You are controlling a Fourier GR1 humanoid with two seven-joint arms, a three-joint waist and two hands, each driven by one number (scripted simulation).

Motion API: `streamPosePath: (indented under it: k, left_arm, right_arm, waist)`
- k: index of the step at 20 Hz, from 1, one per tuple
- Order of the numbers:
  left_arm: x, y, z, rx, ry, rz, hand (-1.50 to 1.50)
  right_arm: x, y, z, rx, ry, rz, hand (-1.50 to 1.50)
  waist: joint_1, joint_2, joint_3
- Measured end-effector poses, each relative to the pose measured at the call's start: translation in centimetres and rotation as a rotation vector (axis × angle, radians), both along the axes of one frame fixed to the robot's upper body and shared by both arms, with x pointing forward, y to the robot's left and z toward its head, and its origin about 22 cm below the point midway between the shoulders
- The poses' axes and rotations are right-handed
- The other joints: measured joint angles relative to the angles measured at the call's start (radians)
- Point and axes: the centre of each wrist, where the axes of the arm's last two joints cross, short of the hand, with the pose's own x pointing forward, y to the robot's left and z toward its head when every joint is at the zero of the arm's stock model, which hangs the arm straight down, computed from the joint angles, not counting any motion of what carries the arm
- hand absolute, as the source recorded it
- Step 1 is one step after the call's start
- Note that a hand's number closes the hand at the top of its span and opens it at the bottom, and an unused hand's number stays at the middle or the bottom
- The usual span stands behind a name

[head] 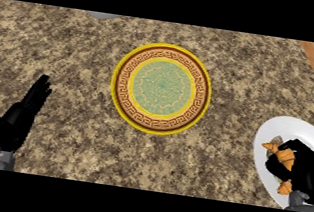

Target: Pick the croissant from the plate and place it in the plate

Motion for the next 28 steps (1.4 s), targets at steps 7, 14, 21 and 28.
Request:
streamPosePath:
  k: [7,14,21,28]
  left_arm:
    - [-0.2,0.7,0.4,0.005,0.001,0.015,0.00]
    - [-0.2,0.6,0.3,-0.008,0.001,0.009,0.00]
    - [0.0,0.1,0.3,-0.006,-0.006,-0.018,0.00]
    - [1.6,-1.5,1.1,-0.010,-0.024,-0.060,0.00]
  right_arm:
    - [-4.2,7.1,0.7,-0.073,-0.097,-0.020,1.50]
    - [-7.5,13.3,5.7,-0.174,-0.247,-0.001,1.50]
    - [-10.5,18.0,12.6,-0.309,-0.425,0.000,1.50]
    - [-11.3,20.5,15.2,-0.412,-0.501,0.077,1.50]
  waist:
    - [-0.013,0.003,0.010]
    - [-0.002,0.014,0.022]
    - [0.029,0.025,0.028]
    - [0.066,0.038,0.032]
